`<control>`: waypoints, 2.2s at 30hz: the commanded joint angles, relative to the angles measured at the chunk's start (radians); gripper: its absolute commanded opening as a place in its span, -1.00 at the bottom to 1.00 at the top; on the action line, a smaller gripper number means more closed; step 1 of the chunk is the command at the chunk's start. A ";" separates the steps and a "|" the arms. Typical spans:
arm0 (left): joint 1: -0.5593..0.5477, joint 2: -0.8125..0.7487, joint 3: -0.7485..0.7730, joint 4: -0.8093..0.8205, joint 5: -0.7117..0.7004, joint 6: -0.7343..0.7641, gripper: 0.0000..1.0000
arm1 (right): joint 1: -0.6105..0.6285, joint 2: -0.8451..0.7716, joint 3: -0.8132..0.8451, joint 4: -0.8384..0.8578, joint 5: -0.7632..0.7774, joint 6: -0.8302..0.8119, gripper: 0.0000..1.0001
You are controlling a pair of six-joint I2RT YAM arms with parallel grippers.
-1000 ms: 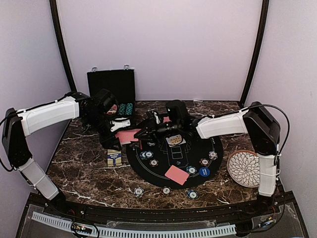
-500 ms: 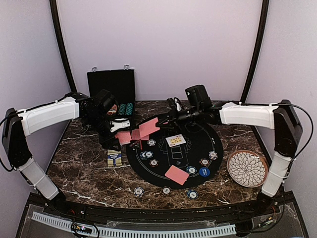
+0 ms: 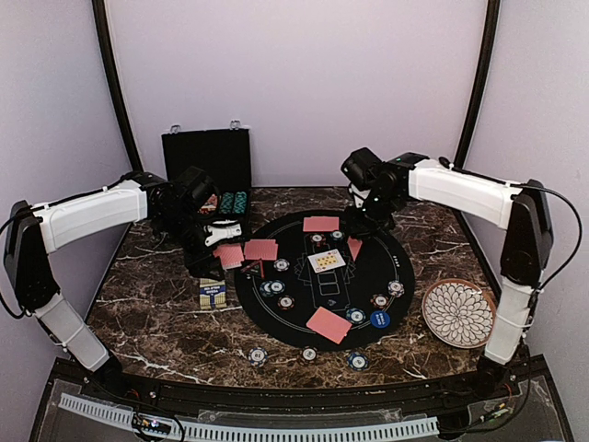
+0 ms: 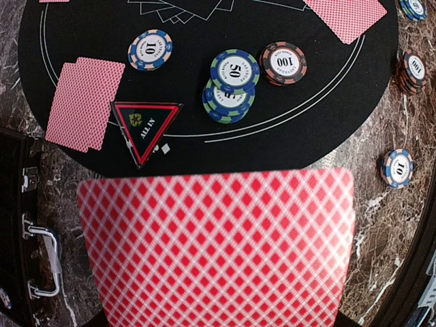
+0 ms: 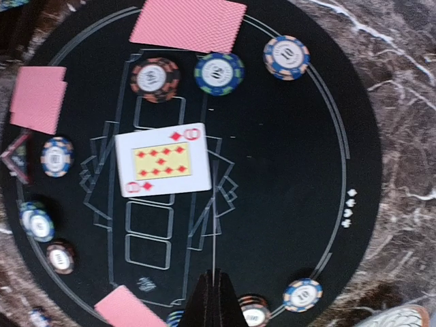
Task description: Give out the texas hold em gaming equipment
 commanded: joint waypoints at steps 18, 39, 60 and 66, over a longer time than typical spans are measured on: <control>0.001 -0.059 -0.019 -0.003 0.006 0.014 -1.00 | 0.319 0.676 0.650 -0.488 0.579 -0.002 -1.00; 0.002 -0.049 0.007 -0.024 0.011 0.013 -1.00 | 0.228 0.329 0.275 0.053 0.016 0.048 0.11; 0.001 -0.043 0.005 -0.028 0.013 0.018 -1.00 | 0.257 0.115 -0.366 0.429 -0.303 0.150 -0.22; 0.001 -0.040 0.000 -0.025 0.012 0.019 -1.00 | 0.291 0.107 -0.414 0.439 -0.318 0.172 -0.27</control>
